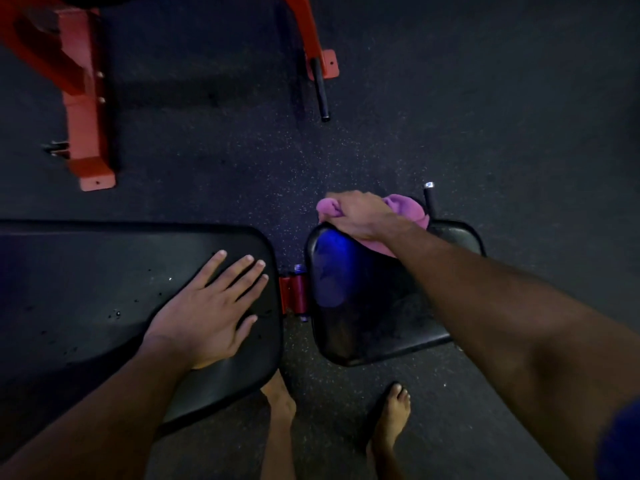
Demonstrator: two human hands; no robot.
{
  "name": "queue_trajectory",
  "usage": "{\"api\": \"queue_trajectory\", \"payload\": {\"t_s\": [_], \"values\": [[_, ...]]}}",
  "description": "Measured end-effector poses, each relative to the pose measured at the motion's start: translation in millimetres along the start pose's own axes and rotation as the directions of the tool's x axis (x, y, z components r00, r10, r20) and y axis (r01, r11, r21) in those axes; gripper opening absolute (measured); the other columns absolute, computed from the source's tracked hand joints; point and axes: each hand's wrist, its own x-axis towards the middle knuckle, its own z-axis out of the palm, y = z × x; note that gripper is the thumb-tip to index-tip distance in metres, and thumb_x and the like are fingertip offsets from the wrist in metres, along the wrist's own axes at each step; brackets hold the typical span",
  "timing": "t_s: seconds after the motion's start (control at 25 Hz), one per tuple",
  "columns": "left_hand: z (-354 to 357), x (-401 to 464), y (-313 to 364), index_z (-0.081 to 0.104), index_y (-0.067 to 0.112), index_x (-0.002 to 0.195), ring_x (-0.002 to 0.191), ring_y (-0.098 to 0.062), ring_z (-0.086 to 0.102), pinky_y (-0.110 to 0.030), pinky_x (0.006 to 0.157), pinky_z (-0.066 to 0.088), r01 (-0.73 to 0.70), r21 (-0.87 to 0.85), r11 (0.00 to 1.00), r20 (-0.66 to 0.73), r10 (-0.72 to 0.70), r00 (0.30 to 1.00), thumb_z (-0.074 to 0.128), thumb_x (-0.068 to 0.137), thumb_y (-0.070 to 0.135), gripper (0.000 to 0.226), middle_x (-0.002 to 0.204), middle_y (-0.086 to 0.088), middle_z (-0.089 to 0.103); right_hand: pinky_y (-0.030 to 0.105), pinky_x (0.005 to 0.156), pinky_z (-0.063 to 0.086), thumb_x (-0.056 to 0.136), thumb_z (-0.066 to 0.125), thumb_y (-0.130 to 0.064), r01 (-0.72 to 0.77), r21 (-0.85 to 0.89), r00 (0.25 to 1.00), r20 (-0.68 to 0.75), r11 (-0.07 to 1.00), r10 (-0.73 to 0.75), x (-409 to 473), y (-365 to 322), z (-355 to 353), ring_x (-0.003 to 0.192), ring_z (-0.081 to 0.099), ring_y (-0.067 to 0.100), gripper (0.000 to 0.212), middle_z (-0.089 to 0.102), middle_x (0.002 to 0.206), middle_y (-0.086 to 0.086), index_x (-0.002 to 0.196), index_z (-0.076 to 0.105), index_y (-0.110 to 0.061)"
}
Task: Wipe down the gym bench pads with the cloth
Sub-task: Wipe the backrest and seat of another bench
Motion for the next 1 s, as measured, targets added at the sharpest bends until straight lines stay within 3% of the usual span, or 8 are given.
{"api": "queue_trajectory", "payload": {"t_s": [0.12, 0.2, 0.36, 0.48, 0.64, 0.76, 0.84, 1.0], "values": [[-3, -1, 1, 0.037, 0.008, 0.158, 0.157, -0.030, 0.026, -0.060, 0.128, 0.011, 0.012, 0.024, 1.000, 0.057, -0.013, 0.998, 0.027, 0.101, 0.052, 0.073, 0.166, -0.013, 0.032, 0.049, 0.091, 0.051, 0.092, 0.054, -0.038, 0.050, 0.025, 0.997, -0.056, 0.998, -0.049, -16, 27, 4, 0.103, 0.060, 0.023, 0.018, 0.063, 0.107, -0.003, 0.108, 0.055, -0.029], [-6, 0, -1, 0.035, 0.008, 0.159, 0.158, -0.030, 0.023, -0.060, 0.128, 0.009, 0.001, 0.033, 0.999, 0.097, -0.004, 0.995, 0.025, 0.101, 0.052, 0.074, 0.167, -0.013, 0.029, 0.050, 0.091, 0.051, 0.093, 0.055, -0.031, 0.002, -0.008, 0.997, -0.078, 1.000, -0.002, -28, 53, -2, 0.106, 0.059, 0.023, 0.018, 0.062, 0.109, -0.004, 0.111, 0.055, -0.033], [-7, -1, 2, 0.029, 0.008, 0.161, 0.159, -0.030, 0.016, -0.059, 0.128, 0.005, 0.017, 0.025, 1.000, 0.106, -0.020, 0.994, 0.020, 0.101, 0.052, 0.075, 0.170, -0.012, 0.021, 0.041, 0.087, 0.054, 0.096, 0.054, -0.040, -0.156, -0.024, 0.987, -0.036, 0.987, 0.155, -45, 84, -17, 0.098, 0.065, 0.020, 0.012, 0.067, 0.105, -0.009, 0.103, 0.062, -0.043], [-2, 1, 2, 0.011, 0.009, 0.164, 0.161, -0.029, 0.003, -0.059, 0.127, -0.003, 0.016, 0.032, 0.999, 0.106, -0.019, 0.994, 0.010, 0.101, 0.052, 0.076, 0.173, -0.011, 0.006, 0.037, 0.081, 0.048, 0.096, 0.055, -0.035, -0.209, -0.040, 0.978, 0.014, 0.977, 0.209, -12, 52, -14, 0.091, 0.064, 0.026, 0.015, 0.068, 0.092, -0.002, 0.090, 0.063, -0.024], [-2, 0, 5, 0.001, 0.010, 0.165, 0.161, -0.030, -0.006, -0.058, 0.126, -0.009, 0.046, 0.014, 0.999, 0.085, -0.047, 0.995, 0.012, 0.105, 0.052, 0.074, 0.173, -0.011, -0.006, 0.035, 0.084, 0.046, 0.095, 0.062, -0.031, -0.031, -0.023, 0.998, 0.061, 0.999, 0.033, 29, -41, 6, 0.082, 0.061, 0.014, 0.010, 0.060, 0.079, -0.019, 0.093, 0.066, -0.022], [-8, 2, 2, 0.022, 0.008, 0.163, 0.160, -0.031, 0.011, -0.059, 0.127, 0.001, 0.035, -0.020, 0.999, 0.115, -0.032, 0.993, 0.022, 0.103, 0.051, 0.074, 0.172, -0.013, 0.015, 0.038, 0.080, 0.047, 0.087, 0.063, -0.033, 0.162, -0.114, 0.983, 0.108, 0.980, -0.150, 25, -73, 20, 0.088, 0.062, 0.021, 0.009, 0.067, 0.092, -0.007, 0.092, 0.061, -0.026], [-7, 1, 0, 0.028, 0.007, 0.161, 0.160, -0.031, 0.016, -0.059, 0.128, 0.004, 0.033, -0.012, 0.999, 0.146, -0.031, 0.989, 0.023, 0.101, 0.051, 0.074, 0.170, -0.013, 0.020, 0.036, 0.078, 0.045, 0.087, 0.058, -0.031, 0.161, -0.043, 0.986, 0.039, 0.986, -0.159, 13, -46, 13, 0.092, 0.061, 0.019, 0.008, 0.067, 0.099, -0.010, 0.095, 0.060, -0.029], [-8, 1, 0, 0.018, 0.009, 0.163, 0.161, -0.029, 0.009, -0.058, 0.128, -0.004, 0.037, 0.003, 0.999, 0.145, -0.037, 0.989, 0.012, 0.100, 0.051, 0.076, 0.172, -0.012, 0.010, 0.042, 0.088, 0.055, 0.093, 0.051, -0.051, -0.090, -0.065, 0.993, -0.083, 0.994, 0.084, -42, 80, -14, 0.100, 0.066, 0.018, 0.021, 0.068, 0.107, -0.012, 0.110, 0.062, -0.044]]}}
